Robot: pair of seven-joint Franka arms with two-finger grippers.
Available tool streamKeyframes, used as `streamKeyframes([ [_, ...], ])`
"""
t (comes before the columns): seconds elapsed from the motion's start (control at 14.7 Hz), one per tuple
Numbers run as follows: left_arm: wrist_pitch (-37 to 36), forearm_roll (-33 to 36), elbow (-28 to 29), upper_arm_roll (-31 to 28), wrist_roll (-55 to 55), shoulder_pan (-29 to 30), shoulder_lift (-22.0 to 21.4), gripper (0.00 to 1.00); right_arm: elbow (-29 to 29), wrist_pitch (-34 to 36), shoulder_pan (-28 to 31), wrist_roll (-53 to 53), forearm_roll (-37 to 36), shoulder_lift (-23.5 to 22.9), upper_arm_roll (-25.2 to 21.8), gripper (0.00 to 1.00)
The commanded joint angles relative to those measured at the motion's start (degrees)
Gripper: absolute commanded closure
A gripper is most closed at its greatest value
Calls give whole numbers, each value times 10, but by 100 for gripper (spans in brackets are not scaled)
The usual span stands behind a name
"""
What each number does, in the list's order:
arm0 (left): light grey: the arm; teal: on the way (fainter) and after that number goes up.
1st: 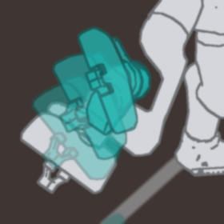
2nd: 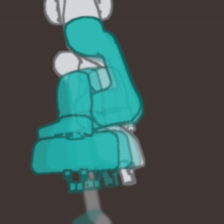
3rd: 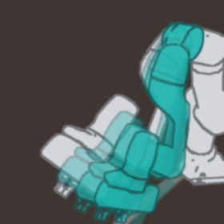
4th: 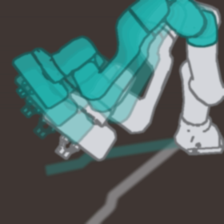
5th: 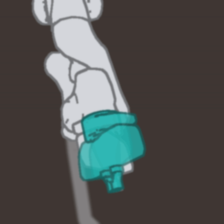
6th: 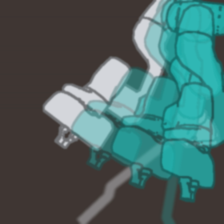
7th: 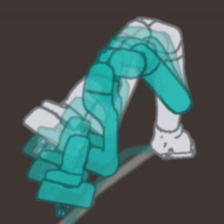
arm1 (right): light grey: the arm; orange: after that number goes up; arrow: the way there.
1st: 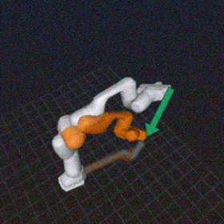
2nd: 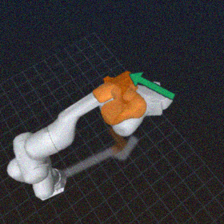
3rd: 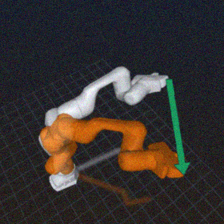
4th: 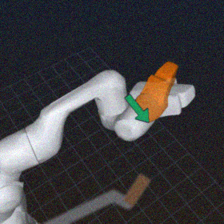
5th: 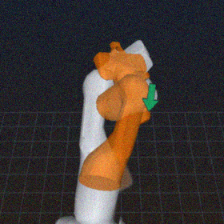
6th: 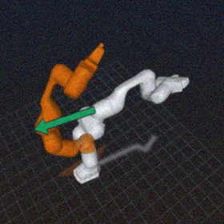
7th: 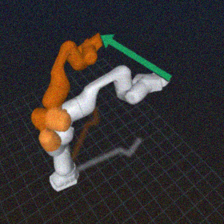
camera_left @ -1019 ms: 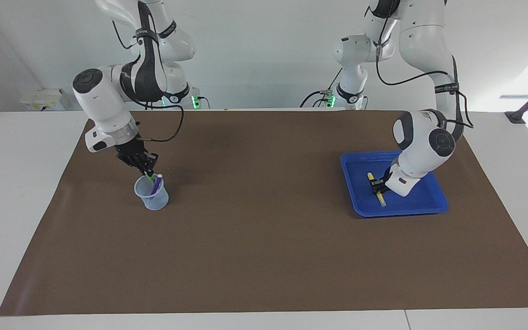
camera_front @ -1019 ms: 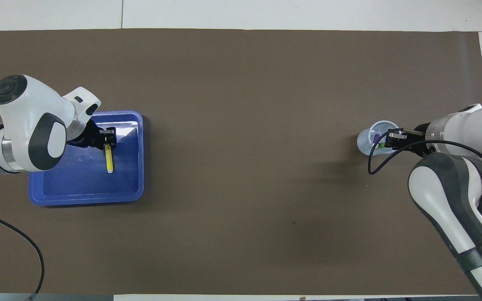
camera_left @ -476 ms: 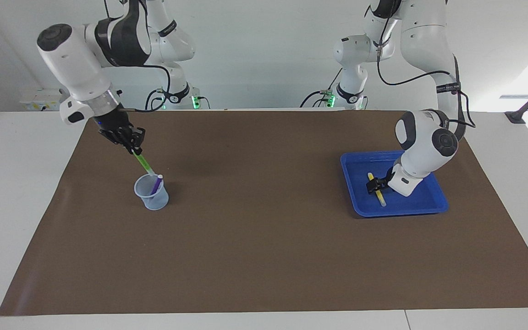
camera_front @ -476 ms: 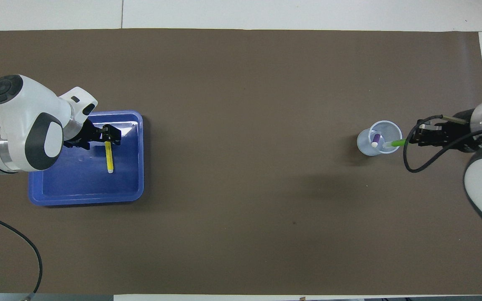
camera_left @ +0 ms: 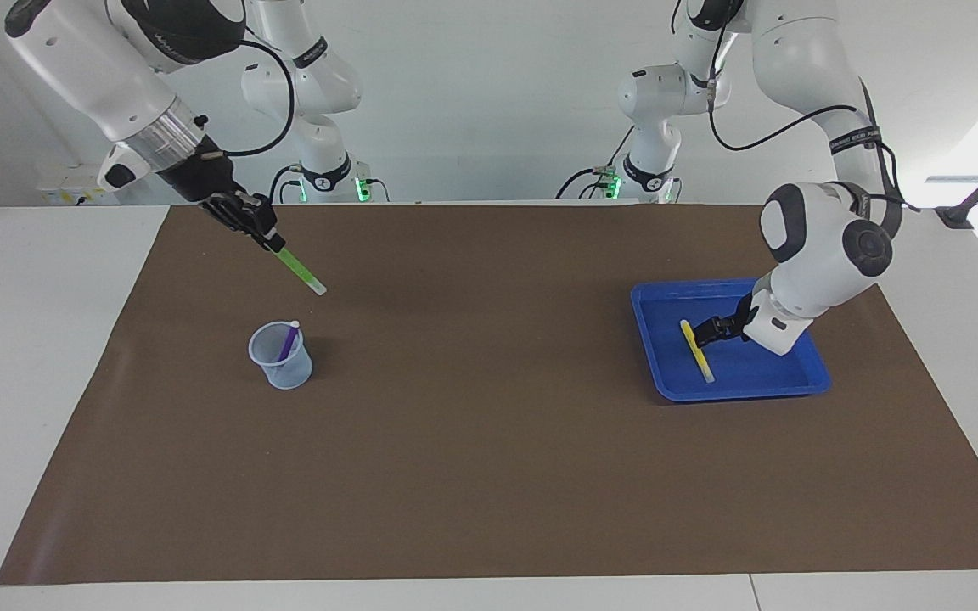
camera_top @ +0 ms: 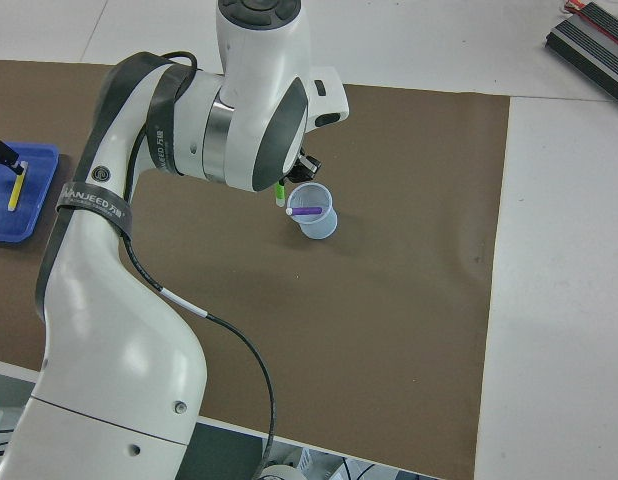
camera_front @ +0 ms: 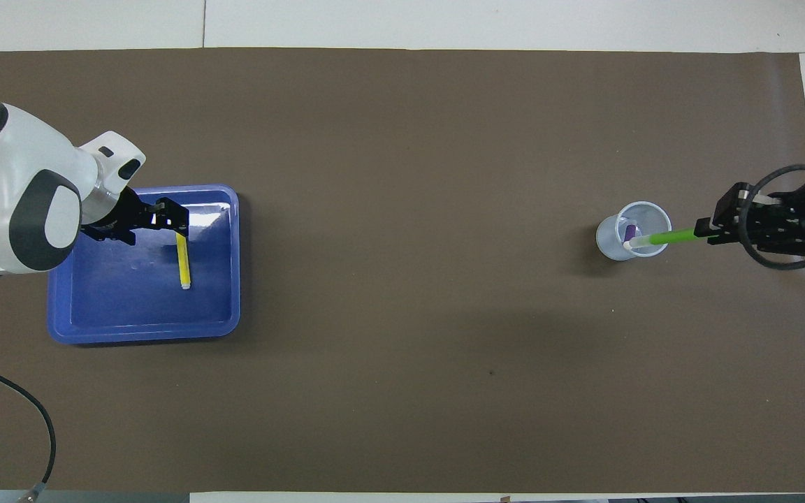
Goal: Right arm passes pens to left for tray arrangement
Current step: 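Carry the green pen toward center while the left gripper approaches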
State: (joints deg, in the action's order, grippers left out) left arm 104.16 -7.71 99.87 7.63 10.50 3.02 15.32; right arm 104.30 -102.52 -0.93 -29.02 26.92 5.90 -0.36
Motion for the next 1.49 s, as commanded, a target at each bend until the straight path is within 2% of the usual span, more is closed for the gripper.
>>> streamKeyframes([
  [0.0, -86, -54, -72, 5, 100, 1, -8, 0, -16, -63, 0, -111, 62, -18, 56, 100],
  [0.14, -109, -118, -101, 6, 210, 0, -23, 0, -26, -85, -1, -149, 112, -23, 79, 100],
  [0.41, -100, -206, -101, 12, 424, -9, -78, 0, -45, -115, -2, -237, 144, -30, 144, 100],
  [0.68, -46, -231, -101, 58, 669, -10, -116, 0, -52, -152, -6, -276, 144, -45, 186, 100],
  [0.88, 7, -232, -100, 107, 836, -14, -124, 0, -56, -181, -7, -298, 143, -55, 205, 100],
  [1.02, 52, -260, -74, 118, 883, -30, -133, 0, -66, -186, -7, -299, 143, -66, 213, 100],
  [1.22, 126, -373, 21, 119, 886, -42, -182, 0, -79, -198, -7, -322, 140, -74, 232, 100],
  [1.43, 232, -411, 90, 120, 886, -82, -210, 0, -79, -207, -7, -324, 139, -76, 242, 100],
])
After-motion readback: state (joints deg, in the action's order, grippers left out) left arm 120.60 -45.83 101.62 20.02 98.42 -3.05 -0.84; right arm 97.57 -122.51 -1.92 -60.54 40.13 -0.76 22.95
